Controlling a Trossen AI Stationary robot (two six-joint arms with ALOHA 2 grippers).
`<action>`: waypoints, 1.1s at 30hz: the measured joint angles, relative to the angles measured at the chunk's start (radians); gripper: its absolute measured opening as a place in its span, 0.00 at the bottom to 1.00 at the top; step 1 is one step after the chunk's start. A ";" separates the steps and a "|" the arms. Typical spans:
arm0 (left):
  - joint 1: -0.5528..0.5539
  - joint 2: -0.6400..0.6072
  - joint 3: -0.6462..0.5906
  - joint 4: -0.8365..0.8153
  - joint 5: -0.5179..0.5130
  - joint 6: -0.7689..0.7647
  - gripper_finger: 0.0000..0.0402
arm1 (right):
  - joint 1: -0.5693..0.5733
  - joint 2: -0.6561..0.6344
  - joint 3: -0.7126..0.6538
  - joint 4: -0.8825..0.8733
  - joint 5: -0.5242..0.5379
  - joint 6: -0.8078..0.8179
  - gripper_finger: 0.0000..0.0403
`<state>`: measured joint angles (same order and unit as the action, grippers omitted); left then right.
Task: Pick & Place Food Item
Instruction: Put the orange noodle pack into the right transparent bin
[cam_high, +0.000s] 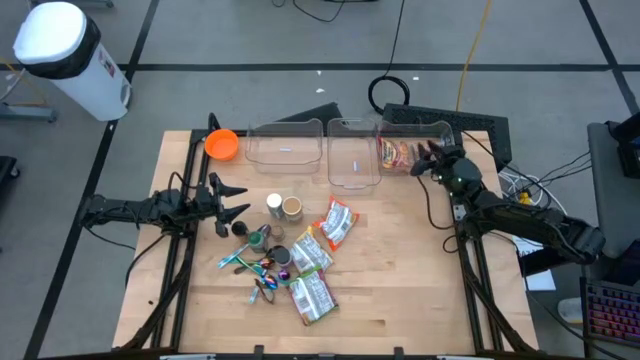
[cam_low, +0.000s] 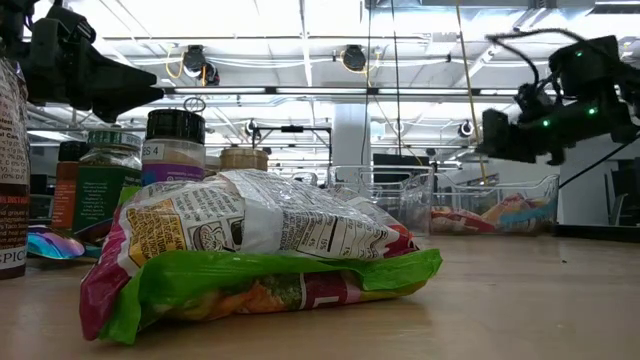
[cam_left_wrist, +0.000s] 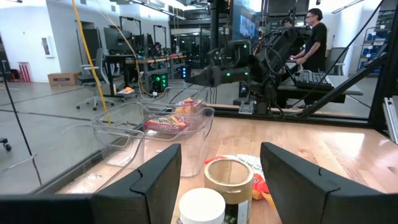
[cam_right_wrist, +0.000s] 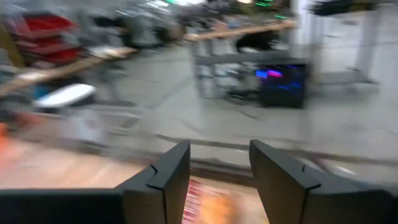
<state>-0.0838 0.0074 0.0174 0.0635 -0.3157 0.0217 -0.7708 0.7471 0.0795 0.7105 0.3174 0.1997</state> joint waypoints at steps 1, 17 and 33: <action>0.000 0.000 0.000 0.000 0.000 0.000 0.57 | 0.000 0.000 0.000 0.023 -0.046 0.007 0.41; 0.000 0.000 0.000 0.000 0.000 0.000 0.57 | 0.118 0.000 0.000 0.198 -0.609 0.211 0.41; 0.000 0.000 0.000 0.000 0.000 0.000 0.57 | 0.675 0.094 0.000 0.189 -0.307 -0.090 0.41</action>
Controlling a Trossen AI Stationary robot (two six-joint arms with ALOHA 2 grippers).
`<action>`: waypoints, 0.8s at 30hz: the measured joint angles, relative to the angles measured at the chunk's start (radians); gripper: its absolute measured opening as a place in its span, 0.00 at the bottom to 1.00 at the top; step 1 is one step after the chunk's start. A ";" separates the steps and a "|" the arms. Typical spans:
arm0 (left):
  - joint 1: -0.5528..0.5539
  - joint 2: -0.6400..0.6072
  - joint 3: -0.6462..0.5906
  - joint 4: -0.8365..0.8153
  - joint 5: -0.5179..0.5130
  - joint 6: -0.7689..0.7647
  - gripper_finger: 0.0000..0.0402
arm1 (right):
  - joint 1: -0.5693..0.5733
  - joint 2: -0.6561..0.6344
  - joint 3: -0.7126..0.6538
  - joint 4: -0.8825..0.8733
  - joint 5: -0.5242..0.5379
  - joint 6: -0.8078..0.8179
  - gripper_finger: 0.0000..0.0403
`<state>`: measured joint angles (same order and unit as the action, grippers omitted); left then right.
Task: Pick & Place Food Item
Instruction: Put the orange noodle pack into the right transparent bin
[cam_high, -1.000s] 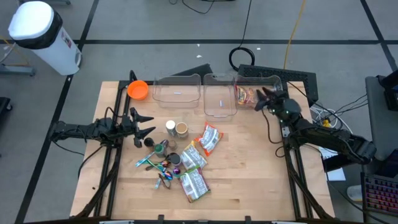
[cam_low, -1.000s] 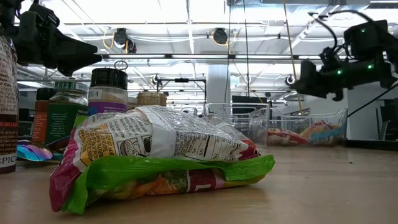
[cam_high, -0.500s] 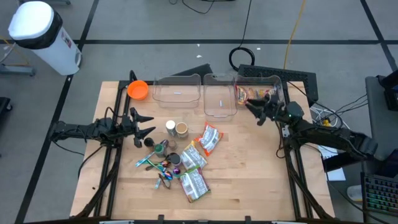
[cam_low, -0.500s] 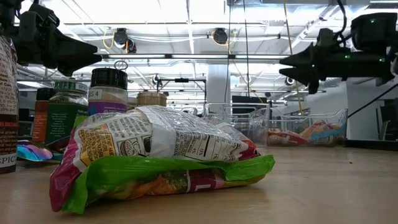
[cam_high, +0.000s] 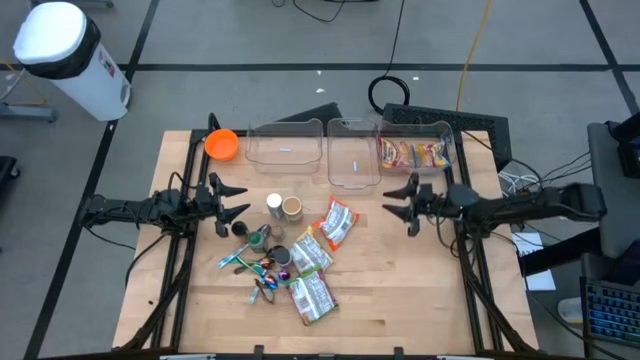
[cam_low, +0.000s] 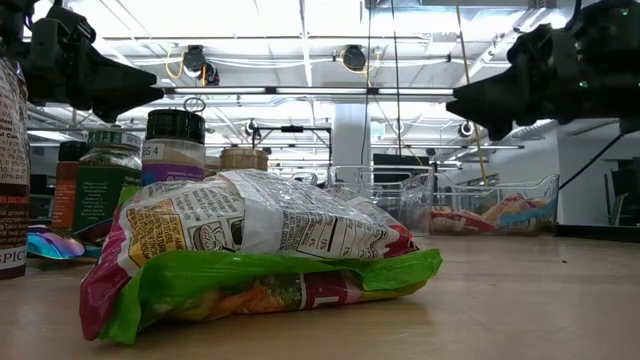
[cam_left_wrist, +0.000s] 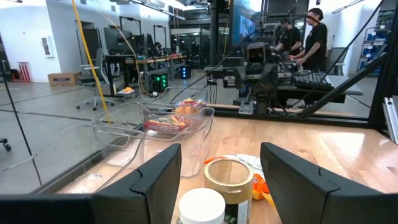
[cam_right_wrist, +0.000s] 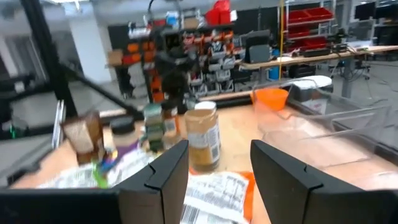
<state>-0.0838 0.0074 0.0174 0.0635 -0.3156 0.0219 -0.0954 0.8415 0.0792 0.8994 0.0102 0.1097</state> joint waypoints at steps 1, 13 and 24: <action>0.000 0.000 0.000 0.000 0.000 0.000 0.57 | 0.025 0.016 0.000 0.006 0.028 -0.011 0.41; 0.000 0.000 0.000 0.000 0.000 0.000 0.57 | 0.126 0.254 0.122 0.009 0.067 -0.042 0.41; 0.000 0.000 0.000 0.000 0.000 0.000 0.57 | 0.137 0.515 0.369 -0.120 0.041 -0.096 0.60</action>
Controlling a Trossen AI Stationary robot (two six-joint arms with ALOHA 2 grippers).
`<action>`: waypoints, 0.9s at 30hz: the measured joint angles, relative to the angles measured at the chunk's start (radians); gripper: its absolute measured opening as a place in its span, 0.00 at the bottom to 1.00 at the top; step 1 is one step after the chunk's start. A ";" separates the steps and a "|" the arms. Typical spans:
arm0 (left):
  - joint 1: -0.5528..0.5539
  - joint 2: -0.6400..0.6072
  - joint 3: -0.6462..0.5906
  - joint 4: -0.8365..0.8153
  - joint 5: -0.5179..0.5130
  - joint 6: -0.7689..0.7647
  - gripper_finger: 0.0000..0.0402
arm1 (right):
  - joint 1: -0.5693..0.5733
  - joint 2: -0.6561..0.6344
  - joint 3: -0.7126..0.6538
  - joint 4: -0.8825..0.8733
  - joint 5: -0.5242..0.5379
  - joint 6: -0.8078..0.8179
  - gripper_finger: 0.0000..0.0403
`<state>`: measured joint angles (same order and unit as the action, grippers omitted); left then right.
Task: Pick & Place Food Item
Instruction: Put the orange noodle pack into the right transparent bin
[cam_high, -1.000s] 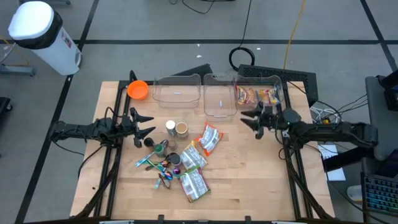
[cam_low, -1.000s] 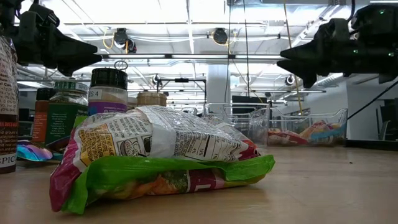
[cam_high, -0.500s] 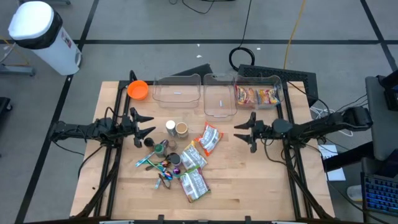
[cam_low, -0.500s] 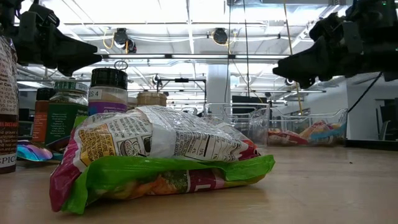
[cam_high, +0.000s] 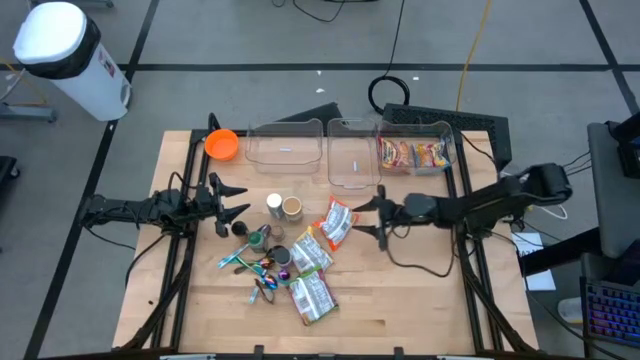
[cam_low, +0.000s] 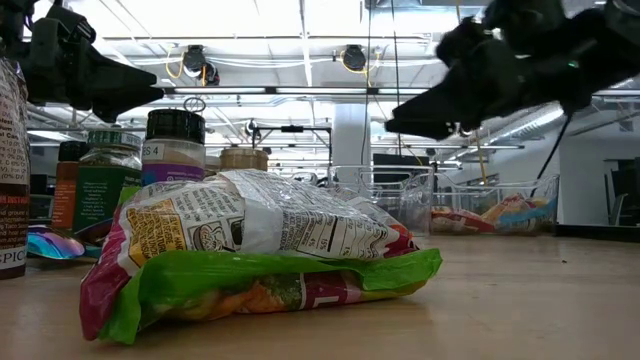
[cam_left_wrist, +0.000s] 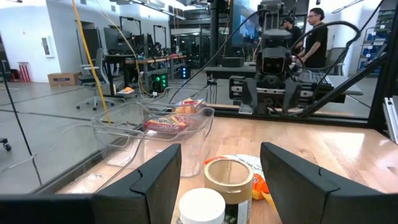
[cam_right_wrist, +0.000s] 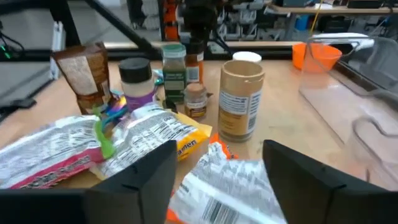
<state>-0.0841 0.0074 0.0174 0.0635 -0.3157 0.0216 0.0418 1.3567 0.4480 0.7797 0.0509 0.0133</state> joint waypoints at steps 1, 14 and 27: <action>0.000 0.000 0.000 0.000 0.000 0.000 0.57 | 0.000 0.020 0.030 -0.023 0.000 -0.016 0.62; 0.000 0.000 0.000 -0.002 0.001 0.000 0.57 | -0.010 0.295 0.257 -0.140 0.000 -0.106 0.70; 0.000 0.000 0.000 0.006 0.000 0.000 0.57 | -0.001 0.382 0.270 -0.258 -0.003 -0.108 0.65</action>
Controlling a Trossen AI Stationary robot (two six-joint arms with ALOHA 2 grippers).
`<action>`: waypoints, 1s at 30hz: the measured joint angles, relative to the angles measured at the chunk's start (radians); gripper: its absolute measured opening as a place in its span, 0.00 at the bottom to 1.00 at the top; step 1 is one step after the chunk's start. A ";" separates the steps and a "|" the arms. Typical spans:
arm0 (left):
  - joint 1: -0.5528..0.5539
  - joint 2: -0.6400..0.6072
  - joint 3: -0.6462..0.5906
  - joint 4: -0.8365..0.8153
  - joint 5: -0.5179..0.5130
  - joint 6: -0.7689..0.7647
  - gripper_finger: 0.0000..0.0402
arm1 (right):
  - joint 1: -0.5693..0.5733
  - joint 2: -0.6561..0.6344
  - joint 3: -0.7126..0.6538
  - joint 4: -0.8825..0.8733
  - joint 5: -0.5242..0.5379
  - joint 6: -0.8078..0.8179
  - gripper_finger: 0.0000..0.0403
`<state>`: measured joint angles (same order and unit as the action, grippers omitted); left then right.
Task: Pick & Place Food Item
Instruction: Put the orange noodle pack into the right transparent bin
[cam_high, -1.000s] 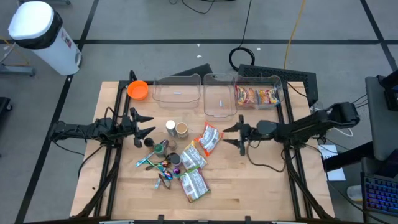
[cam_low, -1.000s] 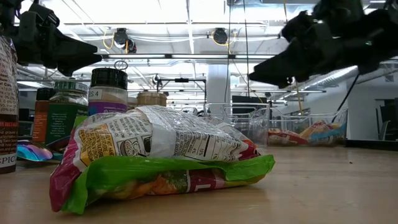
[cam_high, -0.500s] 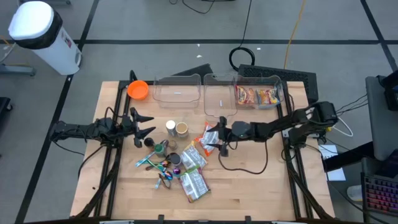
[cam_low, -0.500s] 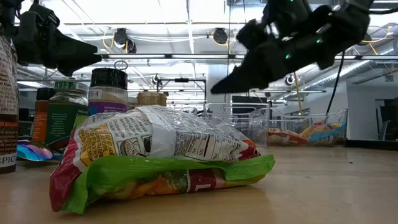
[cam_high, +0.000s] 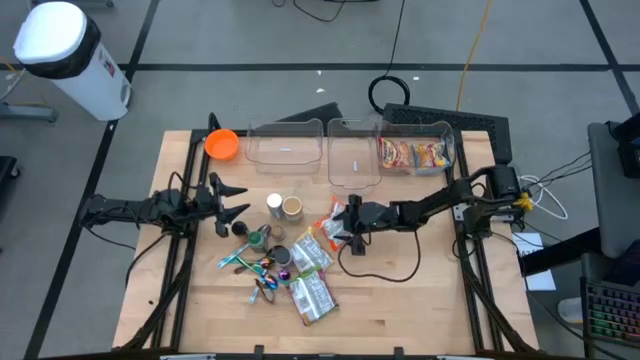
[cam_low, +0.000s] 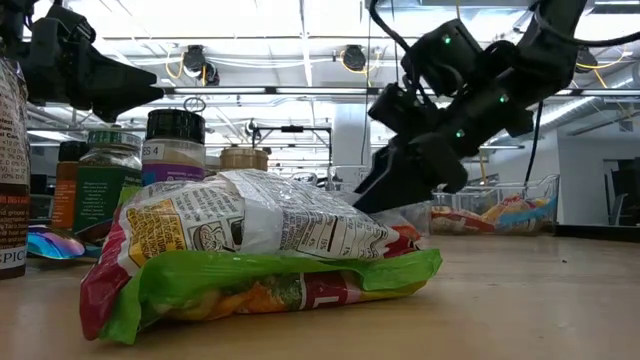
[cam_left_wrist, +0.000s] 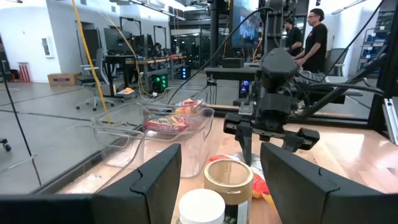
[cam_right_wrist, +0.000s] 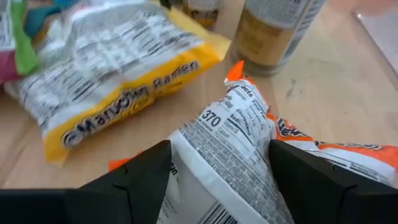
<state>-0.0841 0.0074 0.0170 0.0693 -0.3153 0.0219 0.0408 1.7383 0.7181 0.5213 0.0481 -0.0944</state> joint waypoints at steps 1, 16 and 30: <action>0.000 0.000 0.000 0.000 0.000 0.000 0.57 | 0.005 -0.014 0.000 -0.029 -0.002 0.002 0.64; 0.000 0.000 0.000 0.002 0.000 0.000 0.57 | 0.056 -0.299 -0.002 -0.320 -0.232 0.091 0.64; 0.000 0.000 0.000 0.002 0.000 0.000 0.57 | 0.056 -0.123 -0.002 -0.015 -0.127 0.124 0.64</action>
<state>-0.0841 0.0074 0.0170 0.0715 -0.3153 0.0219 0.0963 1.6155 0.7162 0.5064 -0.0785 0.0299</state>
